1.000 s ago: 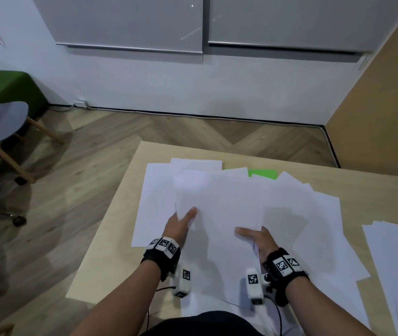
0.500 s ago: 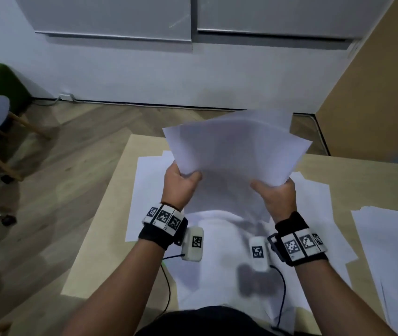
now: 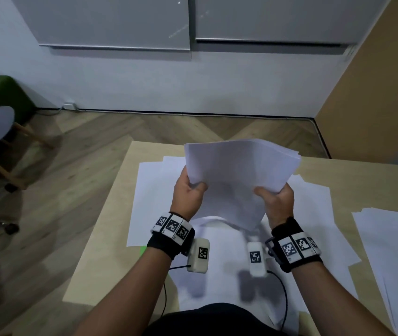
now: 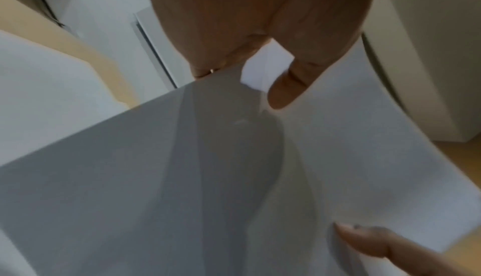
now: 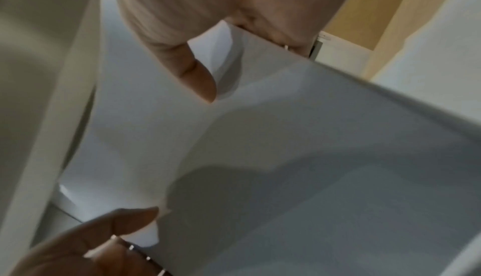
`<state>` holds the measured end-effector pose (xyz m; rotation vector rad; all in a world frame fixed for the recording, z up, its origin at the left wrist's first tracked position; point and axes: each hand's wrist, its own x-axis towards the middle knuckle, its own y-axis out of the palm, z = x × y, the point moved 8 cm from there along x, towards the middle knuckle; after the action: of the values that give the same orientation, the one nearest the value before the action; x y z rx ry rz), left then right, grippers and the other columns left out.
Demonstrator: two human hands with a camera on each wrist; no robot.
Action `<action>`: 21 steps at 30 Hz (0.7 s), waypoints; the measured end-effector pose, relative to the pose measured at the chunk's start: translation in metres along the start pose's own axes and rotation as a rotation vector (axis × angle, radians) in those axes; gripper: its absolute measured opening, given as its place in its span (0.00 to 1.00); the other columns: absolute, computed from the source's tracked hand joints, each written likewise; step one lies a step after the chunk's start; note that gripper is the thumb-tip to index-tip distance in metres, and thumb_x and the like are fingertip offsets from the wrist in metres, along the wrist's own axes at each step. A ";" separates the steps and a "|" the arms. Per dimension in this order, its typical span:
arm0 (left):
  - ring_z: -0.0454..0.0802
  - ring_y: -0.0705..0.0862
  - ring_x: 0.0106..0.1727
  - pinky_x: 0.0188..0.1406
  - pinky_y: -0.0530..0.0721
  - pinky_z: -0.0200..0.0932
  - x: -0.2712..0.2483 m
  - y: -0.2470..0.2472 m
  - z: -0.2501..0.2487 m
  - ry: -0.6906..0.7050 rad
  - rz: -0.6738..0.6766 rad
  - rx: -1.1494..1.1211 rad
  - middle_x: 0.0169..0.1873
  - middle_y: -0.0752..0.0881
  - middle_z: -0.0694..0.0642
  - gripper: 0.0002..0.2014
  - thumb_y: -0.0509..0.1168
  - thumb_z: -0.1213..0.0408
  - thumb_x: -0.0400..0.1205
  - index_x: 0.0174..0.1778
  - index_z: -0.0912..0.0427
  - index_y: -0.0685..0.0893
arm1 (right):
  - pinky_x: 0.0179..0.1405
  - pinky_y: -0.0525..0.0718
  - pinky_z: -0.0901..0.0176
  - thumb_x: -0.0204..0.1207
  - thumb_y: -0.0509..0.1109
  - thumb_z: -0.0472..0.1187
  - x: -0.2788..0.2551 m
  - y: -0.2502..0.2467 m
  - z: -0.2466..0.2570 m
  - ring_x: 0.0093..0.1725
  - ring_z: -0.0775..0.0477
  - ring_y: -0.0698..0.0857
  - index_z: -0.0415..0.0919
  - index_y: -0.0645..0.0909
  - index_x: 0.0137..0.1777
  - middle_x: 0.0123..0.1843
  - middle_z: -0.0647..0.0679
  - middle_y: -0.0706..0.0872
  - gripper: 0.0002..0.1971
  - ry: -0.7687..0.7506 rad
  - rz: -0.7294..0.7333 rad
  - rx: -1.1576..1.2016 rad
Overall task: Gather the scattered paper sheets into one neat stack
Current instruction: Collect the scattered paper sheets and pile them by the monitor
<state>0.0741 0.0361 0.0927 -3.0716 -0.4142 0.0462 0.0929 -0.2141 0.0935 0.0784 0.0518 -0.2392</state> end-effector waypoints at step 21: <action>0.53 0.87 0.50 0.52 0.85 0.49 -0.017 -0.012 0.086 -0.271 -0.008 0.029 0.48 0.90 0.54 0.18 0.68 0.74 0.71 0.52 0.50 0.83 | 0.41 0.84 0.75 0.69 0.82 0.35 -0.016 -0.003 -0.076 0.46 0.54 0.89 0.36 0.87 0.50 0.45 0.50 0.91 0.12 0.179 0.033 -0.174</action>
<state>0.0517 0.0460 0.0073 -3.0414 -0.4320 0.4670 0.0730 -0.2072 0.0181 -0.0726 0.2486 -0.1939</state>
